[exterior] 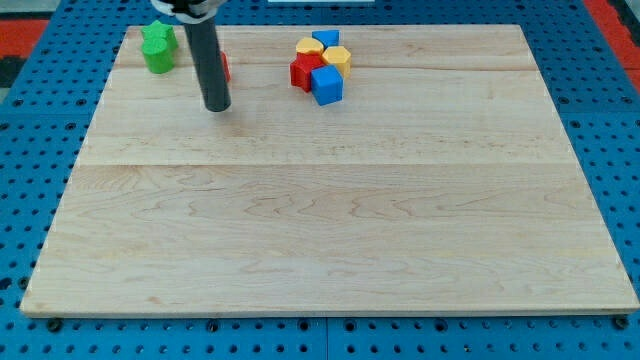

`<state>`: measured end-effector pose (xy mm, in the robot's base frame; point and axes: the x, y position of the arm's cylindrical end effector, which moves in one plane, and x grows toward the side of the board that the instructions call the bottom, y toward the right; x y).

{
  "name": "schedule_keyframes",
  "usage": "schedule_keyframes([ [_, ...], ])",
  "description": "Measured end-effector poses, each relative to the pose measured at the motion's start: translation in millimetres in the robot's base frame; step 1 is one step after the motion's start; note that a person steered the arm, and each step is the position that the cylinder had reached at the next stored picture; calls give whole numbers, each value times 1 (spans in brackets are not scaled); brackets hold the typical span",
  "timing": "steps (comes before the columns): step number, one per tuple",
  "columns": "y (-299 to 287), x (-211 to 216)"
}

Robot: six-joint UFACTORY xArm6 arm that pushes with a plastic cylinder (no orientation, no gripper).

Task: Place the red circle left to the yellow heart

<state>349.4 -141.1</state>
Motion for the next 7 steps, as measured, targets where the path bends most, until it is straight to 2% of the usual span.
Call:
schedule_keyframes([
  [1, -10, 3],
  [2, 9, -40],
  [3, 22, -46],
  [4, 8, -18],
  [5, -14, -45],
  [7, -49, -69],
])
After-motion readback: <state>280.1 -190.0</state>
